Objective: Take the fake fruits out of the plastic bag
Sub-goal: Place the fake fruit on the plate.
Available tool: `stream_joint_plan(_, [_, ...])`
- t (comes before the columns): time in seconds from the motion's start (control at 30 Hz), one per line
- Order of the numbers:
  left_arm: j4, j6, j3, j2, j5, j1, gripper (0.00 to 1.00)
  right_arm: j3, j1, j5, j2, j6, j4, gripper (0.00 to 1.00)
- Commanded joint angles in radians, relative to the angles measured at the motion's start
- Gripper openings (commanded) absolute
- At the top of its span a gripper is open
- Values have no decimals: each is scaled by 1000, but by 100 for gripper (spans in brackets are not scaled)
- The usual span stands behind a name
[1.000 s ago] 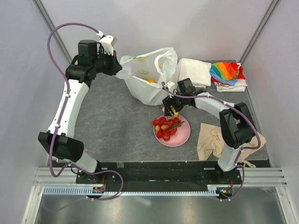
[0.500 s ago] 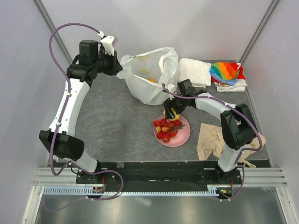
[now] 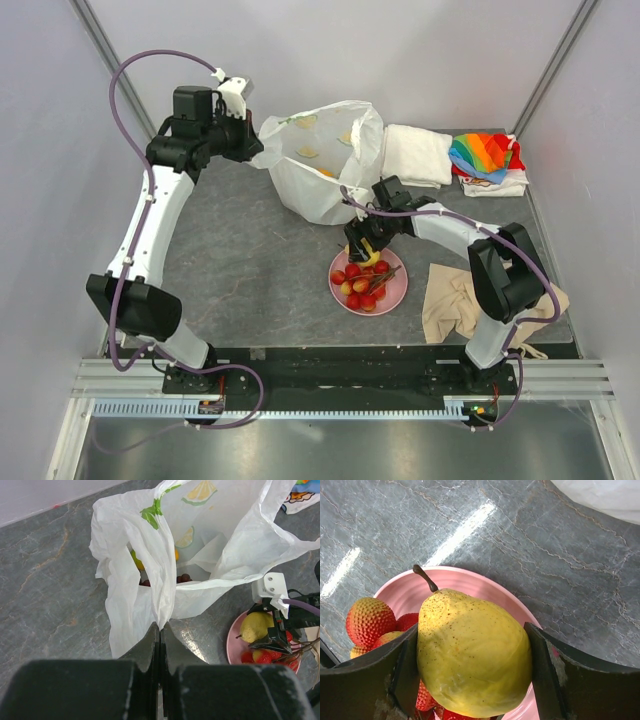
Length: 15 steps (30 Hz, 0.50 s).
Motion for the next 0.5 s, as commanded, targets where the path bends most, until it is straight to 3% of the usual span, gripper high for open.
stream_joint_plan(0.0, [20, 18, 51, 17, 33, 2, 2, 46, -7, 1, -17, 17, -7, 49])
stream_joint_plan(0.03, [20, 17, 57, 19, 34, 2, 1, 52, -8, -2, -16, 20, -10, 58])
stream_joint_plan(0.1, [20, 15, 61, 28, 36, 2, 2, 77, -10, -11, -11, 22, -24, 60])
stream_joint_plan(0.23, [20, 17, 68, 36, 39, 2, 2, 115, -11, -53, -17, 26, -64, 79])
stream_joint_plan(0.27, [20, 17, 66, 37, 40, 2, 2, 133, -13, -62, -16, 22, -75, 98])
stream_joint_plan(0.47, [20, 18, 75, 56, 54, 2, 2, 175, -13, -100, -2, 0, -150, 98])
